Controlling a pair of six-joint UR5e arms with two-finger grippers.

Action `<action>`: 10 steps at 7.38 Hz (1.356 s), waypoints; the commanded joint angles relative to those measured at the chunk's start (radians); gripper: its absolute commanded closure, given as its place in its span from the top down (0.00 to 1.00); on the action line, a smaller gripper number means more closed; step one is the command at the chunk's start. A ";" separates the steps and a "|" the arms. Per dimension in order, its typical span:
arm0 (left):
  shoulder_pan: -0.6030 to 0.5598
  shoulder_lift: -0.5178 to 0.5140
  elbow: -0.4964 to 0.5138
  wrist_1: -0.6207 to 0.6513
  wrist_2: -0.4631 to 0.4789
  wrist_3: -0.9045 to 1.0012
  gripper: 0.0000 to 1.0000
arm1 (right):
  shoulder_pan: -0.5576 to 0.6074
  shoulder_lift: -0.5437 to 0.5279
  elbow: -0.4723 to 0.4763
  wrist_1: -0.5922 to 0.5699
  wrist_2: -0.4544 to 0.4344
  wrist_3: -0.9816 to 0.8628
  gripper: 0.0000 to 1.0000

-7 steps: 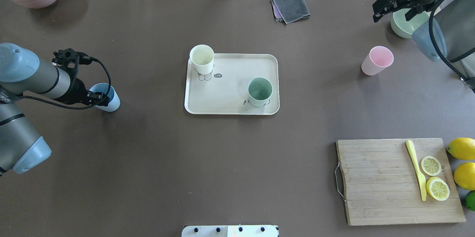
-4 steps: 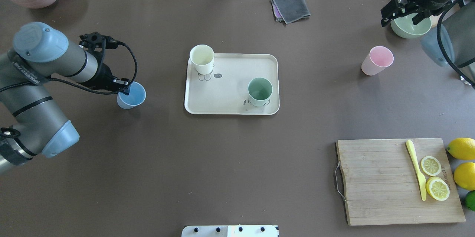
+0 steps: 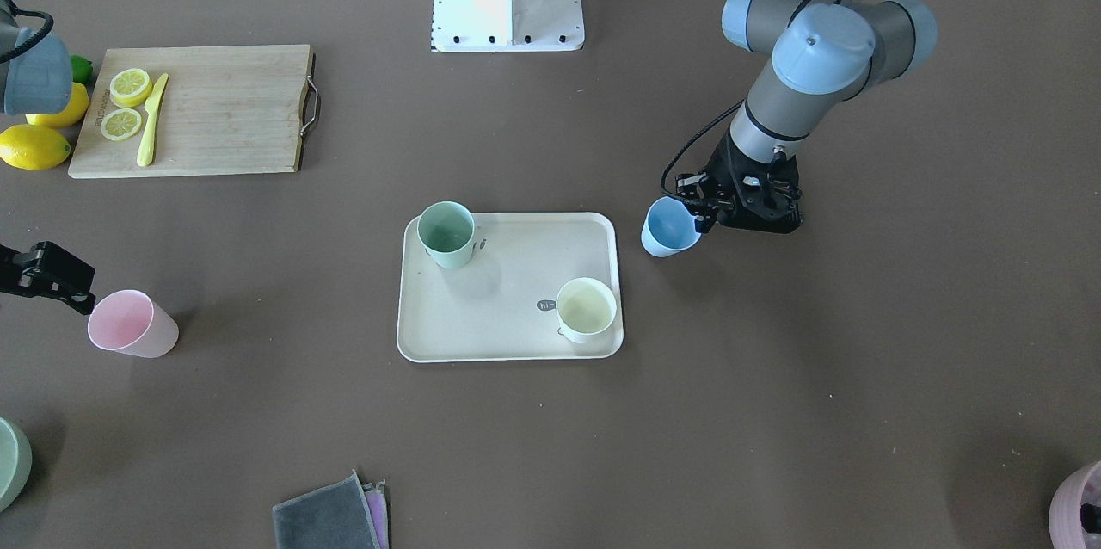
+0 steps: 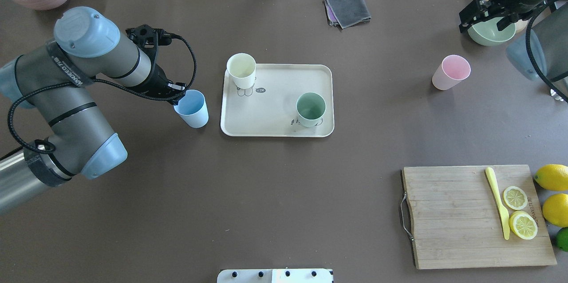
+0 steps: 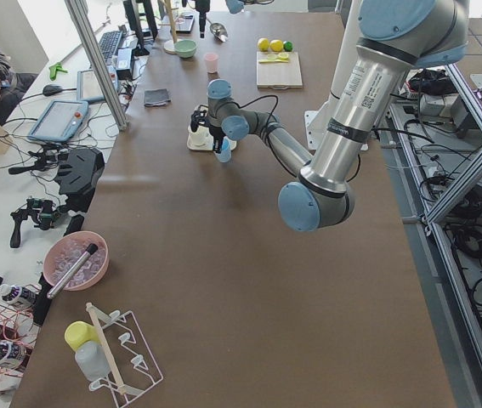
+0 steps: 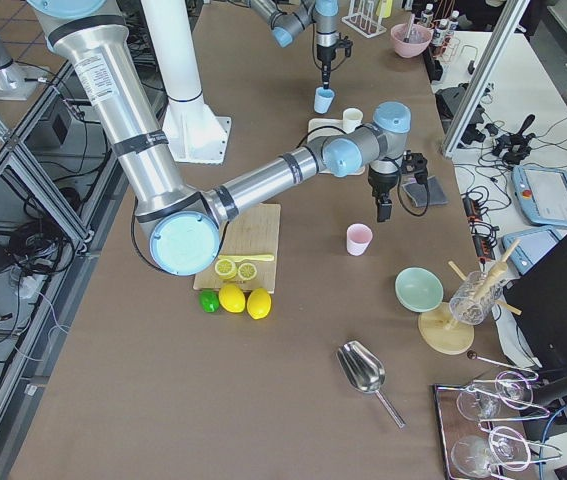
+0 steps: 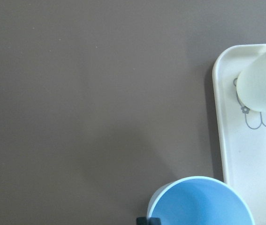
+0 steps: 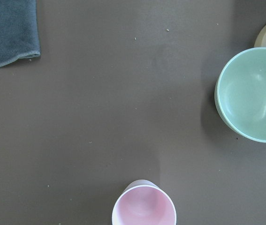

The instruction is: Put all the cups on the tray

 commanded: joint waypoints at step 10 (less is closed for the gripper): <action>0.139 -0.170 0.044 0.038 0.215 -0.222 0.61 | -0.001 -0.031 -0.014 0.001 0.001 -0.020 1.00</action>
